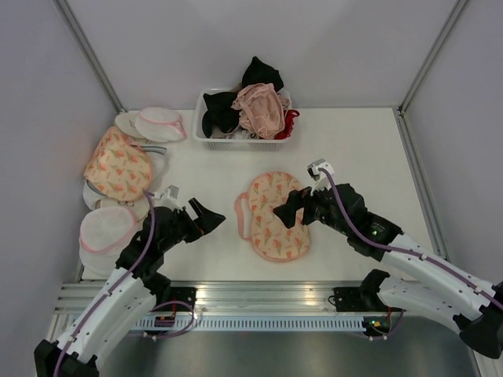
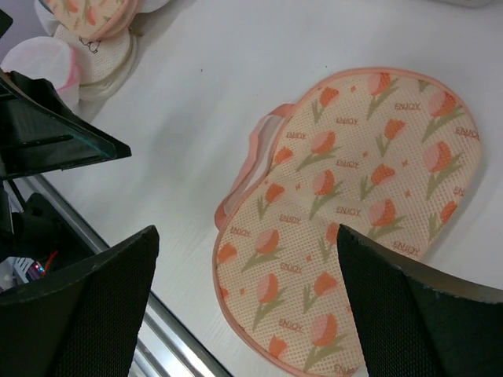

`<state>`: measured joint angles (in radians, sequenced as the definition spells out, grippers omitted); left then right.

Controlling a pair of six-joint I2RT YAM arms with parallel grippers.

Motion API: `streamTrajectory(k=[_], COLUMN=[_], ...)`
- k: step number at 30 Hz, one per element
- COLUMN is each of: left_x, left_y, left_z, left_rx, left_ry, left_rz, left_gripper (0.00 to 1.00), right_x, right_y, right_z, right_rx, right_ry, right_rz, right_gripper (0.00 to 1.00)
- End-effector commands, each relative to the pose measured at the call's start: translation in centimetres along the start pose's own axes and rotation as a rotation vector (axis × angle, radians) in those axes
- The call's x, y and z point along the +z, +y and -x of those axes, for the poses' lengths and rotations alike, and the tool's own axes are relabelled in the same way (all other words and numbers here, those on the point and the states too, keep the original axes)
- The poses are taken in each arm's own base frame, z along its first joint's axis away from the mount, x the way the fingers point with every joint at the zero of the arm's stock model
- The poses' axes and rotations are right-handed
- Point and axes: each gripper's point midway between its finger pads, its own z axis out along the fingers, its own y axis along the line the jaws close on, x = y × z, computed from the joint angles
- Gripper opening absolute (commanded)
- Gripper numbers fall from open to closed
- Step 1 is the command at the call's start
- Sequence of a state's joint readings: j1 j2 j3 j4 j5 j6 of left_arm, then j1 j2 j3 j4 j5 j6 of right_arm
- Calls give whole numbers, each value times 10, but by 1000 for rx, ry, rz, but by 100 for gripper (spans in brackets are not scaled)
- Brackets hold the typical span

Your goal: Unzip the laundry bag and remove the bra

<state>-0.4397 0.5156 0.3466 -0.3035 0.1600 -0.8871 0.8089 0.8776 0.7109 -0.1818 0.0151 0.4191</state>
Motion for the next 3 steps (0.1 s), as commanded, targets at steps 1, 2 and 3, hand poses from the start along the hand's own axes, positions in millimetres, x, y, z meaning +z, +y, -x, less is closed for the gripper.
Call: streamTrajectory(k=[1,2,3], left_x=[-4,-5,-5], left_y=[-24,-25,-25], left_z=[23,25,26], left_rx=[71,74,74], left_ry=[-66,-73,-78], left_rz=[-63,-64,-65], left_gripper=[100,100,100], right_x=[-8,-10,-11], right_y=[-4,0,-1], right_z=[2,3,6], right_rx=[-5,-6,-8], right_ry=[-22,-27,-35], right_rz=[-16,3,-6], right_gripper=[98,98,98])
